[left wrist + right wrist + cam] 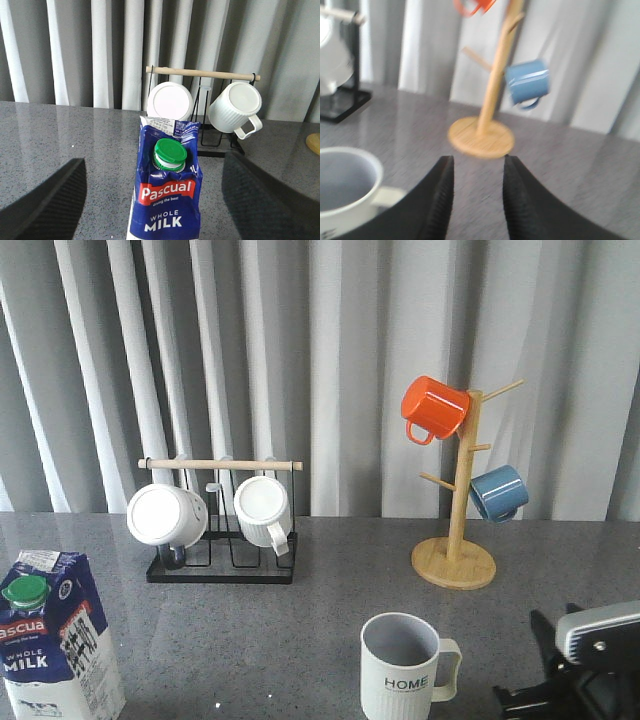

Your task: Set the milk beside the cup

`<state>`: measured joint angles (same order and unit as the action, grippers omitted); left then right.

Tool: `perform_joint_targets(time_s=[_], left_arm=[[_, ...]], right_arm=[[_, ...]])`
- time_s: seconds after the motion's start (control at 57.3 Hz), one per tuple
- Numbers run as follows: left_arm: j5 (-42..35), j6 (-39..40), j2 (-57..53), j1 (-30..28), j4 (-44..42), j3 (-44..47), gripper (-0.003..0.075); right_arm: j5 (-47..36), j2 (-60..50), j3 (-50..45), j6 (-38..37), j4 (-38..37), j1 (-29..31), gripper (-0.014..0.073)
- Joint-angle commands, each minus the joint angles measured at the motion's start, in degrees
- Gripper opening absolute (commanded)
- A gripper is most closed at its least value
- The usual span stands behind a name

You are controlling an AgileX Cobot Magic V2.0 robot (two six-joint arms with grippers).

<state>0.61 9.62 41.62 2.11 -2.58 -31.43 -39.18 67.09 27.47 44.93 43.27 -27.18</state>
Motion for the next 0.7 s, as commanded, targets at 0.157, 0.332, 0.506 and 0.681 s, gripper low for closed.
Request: perform_joint_targets(time_s=[0.157, 0.332, 0.506, 0.681], left_arm=[[-4.2, 0.5, -0.2, 0.3, 0.3, -1.9, 0.0533], [-4.2, 0.5, -0.2, 0.3, 0.3, -1.9, 0.0533], [-4.2, 0.5, -0.2, 0.3, 0.3, -1.9, 0.0533], [-4.2, 0.5, -0.2, 0.3, 0.3, -1.9, 0.0533]], right_arm=[[3.1, -10.6, 1.2, 6.9, -1.4, 6.6, 0.0006], [7.6, -15.2, 1.2, 6.8, -1.5, 11.6, -0.0006], [10.0, -18.0, 1.2, 4.7, -5.2, 14.9, -0.0004], [11.0, -19.6, 1.2, -13.3, -18.1, 19.6, -0.0003]])
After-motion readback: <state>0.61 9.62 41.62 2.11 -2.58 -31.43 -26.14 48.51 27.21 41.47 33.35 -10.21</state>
